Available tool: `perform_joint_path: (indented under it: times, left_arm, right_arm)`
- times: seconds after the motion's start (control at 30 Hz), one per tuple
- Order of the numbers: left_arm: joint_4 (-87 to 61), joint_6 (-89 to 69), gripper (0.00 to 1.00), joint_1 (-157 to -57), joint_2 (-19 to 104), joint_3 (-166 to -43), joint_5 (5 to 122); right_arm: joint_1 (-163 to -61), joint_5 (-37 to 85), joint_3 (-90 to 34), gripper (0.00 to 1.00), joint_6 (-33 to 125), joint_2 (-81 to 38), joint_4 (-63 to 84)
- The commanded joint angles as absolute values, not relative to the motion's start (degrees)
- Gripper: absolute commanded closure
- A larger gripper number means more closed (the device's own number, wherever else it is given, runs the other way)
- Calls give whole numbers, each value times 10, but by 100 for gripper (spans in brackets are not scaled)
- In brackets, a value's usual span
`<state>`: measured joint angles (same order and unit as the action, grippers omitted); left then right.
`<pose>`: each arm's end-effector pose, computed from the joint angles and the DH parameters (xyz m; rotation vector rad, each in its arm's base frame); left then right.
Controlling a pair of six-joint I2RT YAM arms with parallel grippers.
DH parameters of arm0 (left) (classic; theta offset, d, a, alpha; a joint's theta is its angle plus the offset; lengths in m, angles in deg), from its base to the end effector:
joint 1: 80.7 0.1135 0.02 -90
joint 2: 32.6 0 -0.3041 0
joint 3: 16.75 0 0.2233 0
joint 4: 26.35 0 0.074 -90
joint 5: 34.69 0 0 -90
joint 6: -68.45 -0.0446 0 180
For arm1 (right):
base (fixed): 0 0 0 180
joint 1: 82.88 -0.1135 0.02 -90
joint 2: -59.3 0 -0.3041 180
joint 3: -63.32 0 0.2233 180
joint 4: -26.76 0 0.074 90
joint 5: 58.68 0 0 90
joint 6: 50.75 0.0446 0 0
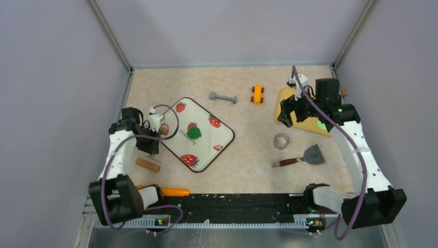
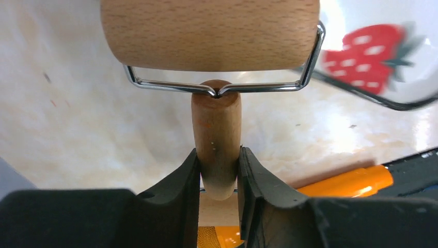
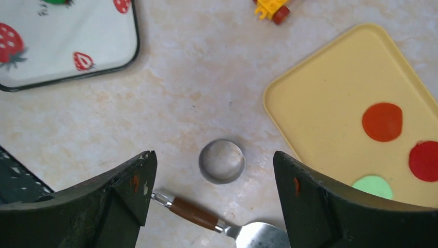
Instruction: Roll out the dumpling wrappers from the dough
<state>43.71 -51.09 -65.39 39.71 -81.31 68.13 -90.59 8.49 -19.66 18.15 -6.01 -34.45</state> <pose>0.1701 0.0363 0.2583 0.3876 2.8288 -0.1802 0.1851 0.0425 0.3783 -0.7563 2.1527 0.3421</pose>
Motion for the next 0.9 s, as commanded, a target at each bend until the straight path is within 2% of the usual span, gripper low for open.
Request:
perform_joint_path:
  times: [0.0,0.13,0.3,0.43,0.53,0.7,0.87]
  left_arm:
    - [486,-583,100,-752,295,-860,827]
    - [427,-538,100,-869,271,-895,888]
    - [348,-483,100,-1000,329,-967,864]
    - [317,-480,100,-1054,377,-1016,852]
    - [309,-488,100,-1098,414,-1053,823]
    - [271,-474,100,-1157,451,-1097,771]
    - [250,-459,100,-1199,478,-1122,727]
  right_arm:
    - [-908,-9,-235,17,305,-81,-287]
    - [-925,-57,-265,17,421,-138,-266]
    - [-974,-103,-354,17,462,-239,-305]
    - [-1008,-169,-410,15,501,-301,-296]
    - [-1040,-188,-431,10,520,-329,-286]
    - [-1063,-209,-410,3,559,-336,-260]
    - [-1080,-183,-378,2,518,-325,-287]
